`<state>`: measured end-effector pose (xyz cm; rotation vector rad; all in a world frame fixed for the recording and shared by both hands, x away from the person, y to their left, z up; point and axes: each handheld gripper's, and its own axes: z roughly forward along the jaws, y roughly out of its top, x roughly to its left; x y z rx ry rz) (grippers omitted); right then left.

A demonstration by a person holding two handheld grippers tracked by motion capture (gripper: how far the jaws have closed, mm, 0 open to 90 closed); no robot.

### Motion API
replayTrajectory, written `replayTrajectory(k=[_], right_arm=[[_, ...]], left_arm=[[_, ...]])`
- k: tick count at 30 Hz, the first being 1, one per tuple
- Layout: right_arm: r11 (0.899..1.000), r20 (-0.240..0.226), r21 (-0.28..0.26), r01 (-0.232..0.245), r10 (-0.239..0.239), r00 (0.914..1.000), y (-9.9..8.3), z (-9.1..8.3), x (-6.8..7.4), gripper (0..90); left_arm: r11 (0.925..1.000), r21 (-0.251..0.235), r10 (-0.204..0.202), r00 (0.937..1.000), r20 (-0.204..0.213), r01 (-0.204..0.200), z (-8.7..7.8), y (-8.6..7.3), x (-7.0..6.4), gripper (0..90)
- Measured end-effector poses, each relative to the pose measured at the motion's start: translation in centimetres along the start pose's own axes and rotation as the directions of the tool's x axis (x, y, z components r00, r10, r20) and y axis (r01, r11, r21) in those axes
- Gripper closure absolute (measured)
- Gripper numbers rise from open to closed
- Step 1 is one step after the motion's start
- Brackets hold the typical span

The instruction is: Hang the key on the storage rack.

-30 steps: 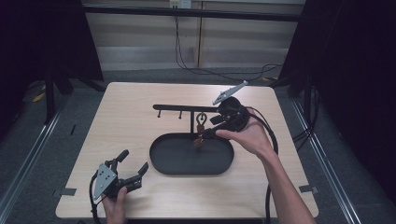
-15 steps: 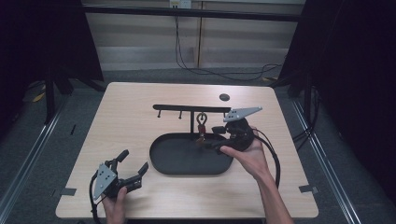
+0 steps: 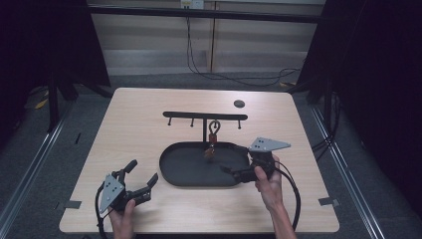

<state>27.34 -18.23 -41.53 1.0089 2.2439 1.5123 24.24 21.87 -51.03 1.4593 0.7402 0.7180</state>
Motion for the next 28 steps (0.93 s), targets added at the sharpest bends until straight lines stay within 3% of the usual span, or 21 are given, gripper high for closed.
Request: replayTrajectory(k=[7, 15, 18, 20, 23, 24, 27, 28], right_arm=[[0.991, 0.079, -0.136, -0.015, 0.026, 0.9965, -3.2, -0.5, -0.4, 15.0], [0.975, 0.161, -0.224, 0.002, 0.035, 0.9864, -7.4, -0.4, -0.3, 14.4], [0.974, 0.203, -0.223, 0.023, 0.024, 0.9789, -8.9, -0.1, -0.5, 14.9], [0.971, 0.228, -0.239, 0.020, 0.036, 0.9729, -9.6, 0.1, -0.6, 15.7], [0.956, 0.258, -0.292, 0.025, 0.053, 0.9648, -10.1, -0.1, -0.6, 16.7], [0.951, 0.256, -0.306, 0.029, 0.054, 0.9651, -10.1, -0.1, -0.6, 15.1], [0.950, 0.267, -0.311, 0.029, 0.058, 0.9619, -10.2, -0.1, -0.7, 13.6], [0.944, 0.268, -0.328, 0.025, 0.068, 0.9610, -10.3, -0.2, -0.7, 13.6]], left_arm=[[1.0000, 0.000, 0.000, 1.0000, 0.000, 0.000, 0.0, 0.0, 0.0, 15.8], [1.0000, -0.001, -0.001, 1.0000, 0.000, 0.001, 0.0, 0.0, 0.0, 15.8], [1.0000, 0.000, 0.000, 1.0000, 0.000, 0.000, 0.0, 0.0, 0.0, 15.8], [1.0000, 0.000, 0.000, 1.0000, 0.000, 0.000, 0.0, 0.0, 0.0, 15.8], [1.0000, 0.000, 0.000, 1.0000, 0.000, 0.000, 0.0, 0.0, 0.0, 15.8], [1.0000, 0.001, 0.001, 1.0000, 0.000, -0.001, 0.0, 0.0, 0.0, 15.8], [1.0000, 0.000, 0.008, 1.0000, -0.001, -0.008, 0.0, 0.0, 0.0, 15.8], [1.0000, 0.000, 0.003, 1.0000, 0.000, -0.003, 0.0, 0.0, 0.0, 15.8]])
